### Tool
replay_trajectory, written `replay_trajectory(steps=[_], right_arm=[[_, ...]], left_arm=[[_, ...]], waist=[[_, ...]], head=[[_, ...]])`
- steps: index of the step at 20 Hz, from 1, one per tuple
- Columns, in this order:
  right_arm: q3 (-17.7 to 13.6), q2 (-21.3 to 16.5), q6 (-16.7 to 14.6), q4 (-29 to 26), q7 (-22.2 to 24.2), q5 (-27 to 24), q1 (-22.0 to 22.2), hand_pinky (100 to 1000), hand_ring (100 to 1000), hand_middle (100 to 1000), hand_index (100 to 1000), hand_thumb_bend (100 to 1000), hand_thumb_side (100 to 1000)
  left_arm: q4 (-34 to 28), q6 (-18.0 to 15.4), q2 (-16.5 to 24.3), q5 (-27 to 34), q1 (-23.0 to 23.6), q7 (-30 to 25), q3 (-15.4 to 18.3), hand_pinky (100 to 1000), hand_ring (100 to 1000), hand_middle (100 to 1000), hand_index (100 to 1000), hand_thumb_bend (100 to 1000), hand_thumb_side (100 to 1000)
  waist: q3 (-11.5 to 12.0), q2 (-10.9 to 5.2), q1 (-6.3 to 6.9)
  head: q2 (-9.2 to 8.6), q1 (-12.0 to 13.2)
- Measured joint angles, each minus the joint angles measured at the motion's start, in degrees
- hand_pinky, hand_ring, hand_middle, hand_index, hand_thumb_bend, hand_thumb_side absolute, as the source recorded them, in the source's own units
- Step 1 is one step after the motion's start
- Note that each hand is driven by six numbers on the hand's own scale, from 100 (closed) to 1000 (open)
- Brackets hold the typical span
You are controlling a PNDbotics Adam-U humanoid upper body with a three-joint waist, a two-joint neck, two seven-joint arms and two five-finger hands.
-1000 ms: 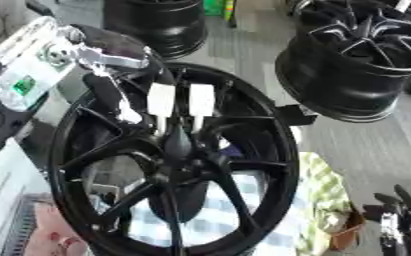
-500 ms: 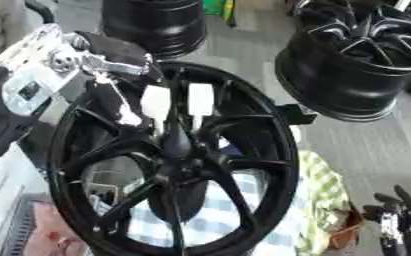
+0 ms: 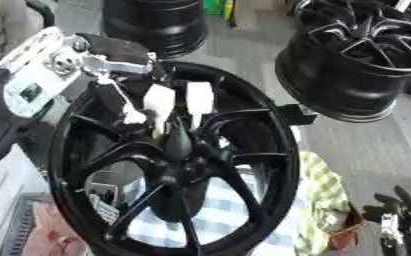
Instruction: Pull the pin out of the wheel hub.
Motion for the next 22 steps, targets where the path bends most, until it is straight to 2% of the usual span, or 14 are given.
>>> replay_trajectory(steps=[7, 14, 18, 22], right_arm=[[0.0, 0.0, 0.0, 0.0, 0.0, 0.0, 0.1, 574, 594, 668, 895, 100, 627], [-0.1, 0.0, 0.0, 0.1, -0.1, 0.0, 0.2, 573, 594, 669, 895, 100, 626], [-0.5, 0.0, 0.0, 0.1, -0.3, 0.0, 0.2, 574, 594, 669, 895, 100, 624], [-0.8, 0.0, 0.0, 0.1, -0.6, 0.3, 0.1, 574, 594, 669, 895, 100, 623]], left_arm=[[-1.4, 2.0, 1.3, 3.3, -1.1, 3.4, 2.5, 460, 320, 234, 483, 100, 346], [-3.4, 5.2, 5.2, 10.4, -0.3, 8.2, 7.6, 456, 315, 229, 481, 100, 341], [-6.3, 6.7, 9.4, 14.3, 4.1, 11.4, 11.3, 457, 320, 233, 485, 100, 340], [-10.3, 8.3, 14.1, 16.3, 12.4, 14.3, 15.0, 463, 327, 239, 491, 100, 333]], waist=[[0.2, -0.04, 0.02], [0.8, -0.10, 0.21], [1.6, -0.12, 0.35], [2.6, -0.12, 0.40]], head=[[0.00, 0.0], [-0.02, -0.5], [-0.04, -1.2], [-0.06, -1.8]])
